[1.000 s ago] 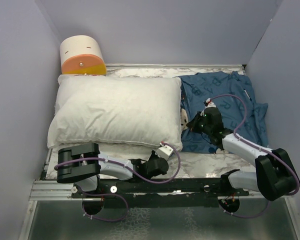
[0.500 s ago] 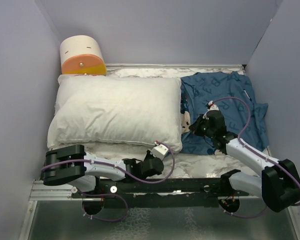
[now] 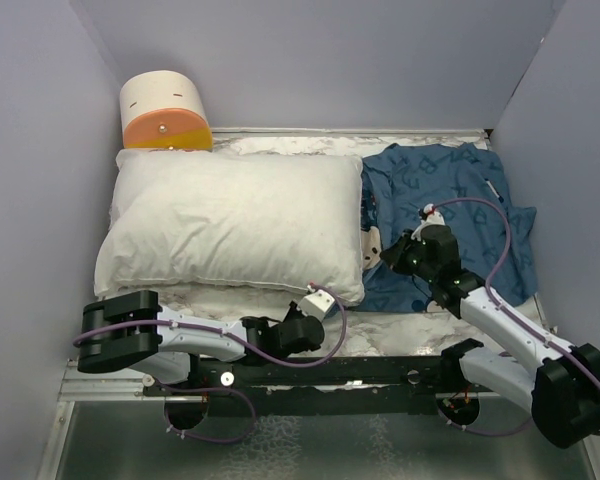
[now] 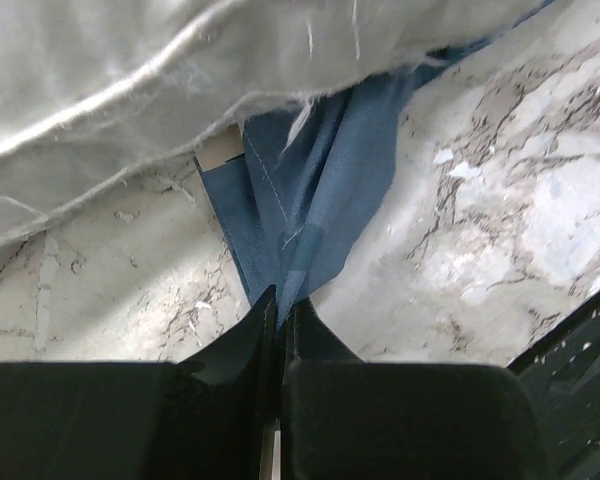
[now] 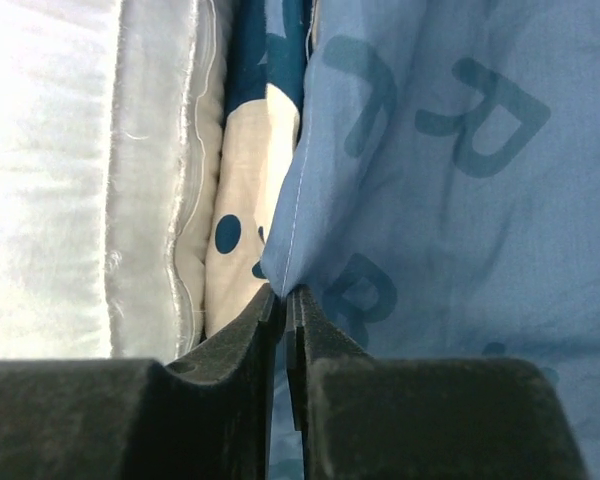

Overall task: Put the pillow into the pillowcase
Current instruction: Adjust the pillowcase at the center of the board, then pick up the pillowcase from the center of the board.

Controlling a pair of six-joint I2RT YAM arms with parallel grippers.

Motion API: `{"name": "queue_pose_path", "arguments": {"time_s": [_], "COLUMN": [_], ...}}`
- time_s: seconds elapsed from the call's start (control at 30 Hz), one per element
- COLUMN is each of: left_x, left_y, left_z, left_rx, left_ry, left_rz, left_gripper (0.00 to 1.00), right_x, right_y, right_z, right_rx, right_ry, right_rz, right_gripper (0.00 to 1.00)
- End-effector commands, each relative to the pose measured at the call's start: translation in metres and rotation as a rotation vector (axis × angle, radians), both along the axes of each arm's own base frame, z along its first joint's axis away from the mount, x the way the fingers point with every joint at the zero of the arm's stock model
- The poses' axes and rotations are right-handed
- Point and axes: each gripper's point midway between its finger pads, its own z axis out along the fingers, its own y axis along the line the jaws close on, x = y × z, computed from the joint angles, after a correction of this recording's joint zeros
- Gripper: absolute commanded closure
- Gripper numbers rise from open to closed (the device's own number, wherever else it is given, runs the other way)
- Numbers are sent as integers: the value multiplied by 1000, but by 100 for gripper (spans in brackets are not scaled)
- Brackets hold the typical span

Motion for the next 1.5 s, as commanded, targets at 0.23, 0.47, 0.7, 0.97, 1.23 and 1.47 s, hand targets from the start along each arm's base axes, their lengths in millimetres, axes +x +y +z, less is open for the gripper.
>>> {"name": "queue_pose_path", "arguments": {"time_s": [0.23, 0.47, 0.7, 0.97, 1.23, 1.47], "left_x": [-26, -39, -22, 10, 69, 142], "left_y": [3, -5, -6, -36, -96, -137], "left_z": [20, 84, 164, 209, 226, 167], "left_rx": [6, -237, -542, -594, -555, -297], "left_ry": [94, 102, -22, -66, -12, 39], "left_rz": [-120, -186, -129, -133, -181, -113], "left_gripper": [54, 45, 34, 39, 84, 90], "right_x": [5, 41, 88, 92, 101, 101], "right_y": [-2, -7, -18, -14, -17, -24], "right_z": [36, 52, 34, -11, -12, 20], "right_rx": [23, -15, -75, -112, -128, -117], "right_ry": [-136, -188, -114, -16, -21, -106], "right_rz": [5, -51, -88, -57, -78, -115], "right_gripper": [51, 45, 46, 48, 76, 98]}}
